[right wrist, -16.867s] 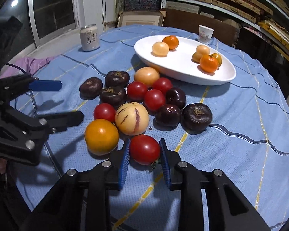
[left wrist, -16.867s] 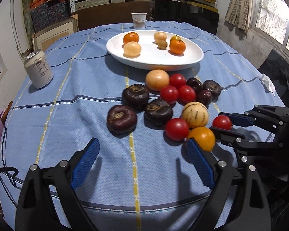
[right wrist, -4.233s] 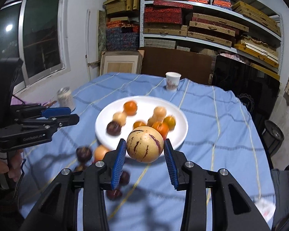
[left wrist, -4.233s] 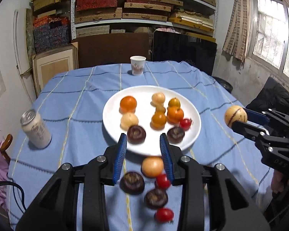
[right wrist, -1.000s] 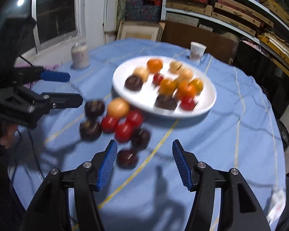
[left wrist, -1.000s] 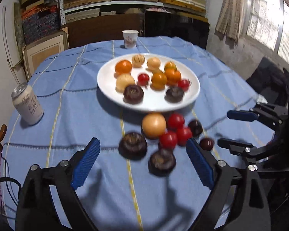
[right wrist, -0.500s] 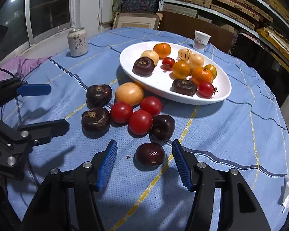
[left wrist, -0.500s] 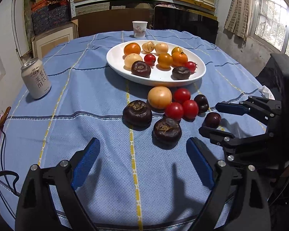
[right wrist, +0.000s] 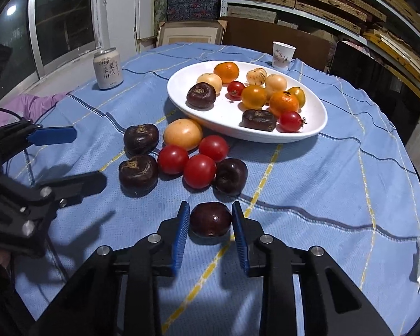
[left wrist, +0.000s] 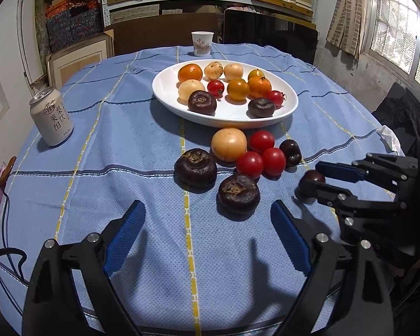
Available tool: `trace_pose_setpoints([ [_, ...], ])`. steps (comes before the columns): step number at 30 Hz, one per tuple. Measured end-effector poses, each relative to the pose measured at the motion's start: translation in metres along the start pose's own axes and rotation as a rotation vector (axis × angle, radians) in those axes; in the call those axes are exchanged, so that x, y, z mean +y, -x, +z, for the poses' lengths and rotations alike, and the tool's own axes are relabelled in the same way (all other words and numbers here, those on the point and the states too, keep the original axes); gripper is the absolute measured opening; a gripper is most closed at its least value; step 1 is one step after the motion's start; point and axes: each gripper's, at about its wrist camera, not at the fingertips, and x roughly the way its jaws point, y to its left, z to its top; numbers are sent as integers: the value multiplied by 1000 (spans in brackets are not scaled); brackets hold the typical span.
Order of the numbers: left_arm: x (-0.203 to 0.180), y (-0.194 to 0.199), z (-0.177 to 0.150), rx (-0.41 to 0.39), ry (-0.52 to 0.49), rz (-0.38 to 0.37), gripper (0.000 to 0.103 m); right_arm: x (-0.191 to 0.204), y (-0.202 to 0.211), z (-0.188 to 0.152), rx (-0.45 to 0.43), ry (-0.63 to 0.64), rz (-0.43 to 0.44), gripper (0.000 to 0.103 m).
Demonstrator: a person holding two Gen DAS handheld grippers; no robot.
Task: Organize fruits
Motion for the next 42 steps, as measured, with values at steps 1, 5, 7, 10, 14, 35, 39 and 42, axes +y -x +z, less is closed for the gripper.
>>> trace_pose_setpoints([
  [1, -1, -1, 2, -2, 0, 2, 89, -1, 3, -3, -3, -4, -3, 31],
  [5, -13, -6, 8, -8, -17, 11, 89, -8, 14, -17, -39, -32, -8, 31],
  [7, -20, -12, 10, -2, -30, 13, 89, -14, 21, -19, -66, -55, -1, 31],
  [10, -28, -20, 11, 9, -44, 26, 89, -19, 22, -23, -72, -76, 5, 31],
  [14, -35, -33, 12, 33, -57, 59, 89, -24, 22, -23, -82, -96, 29, 31],
  [35, -40, -49, 16, 78, -71, 88, 40, -34, 26, -27, -115, -145, 77, 31],
  [39, -39, -44, 15, 64, -66, 84, 40, -34, 28, -27, -118, -146, 80, 31],
  [42, -40, -39, 12, 53, -69, 78, 40, -35, 27, -27, -118, -150, 83, 31],
])
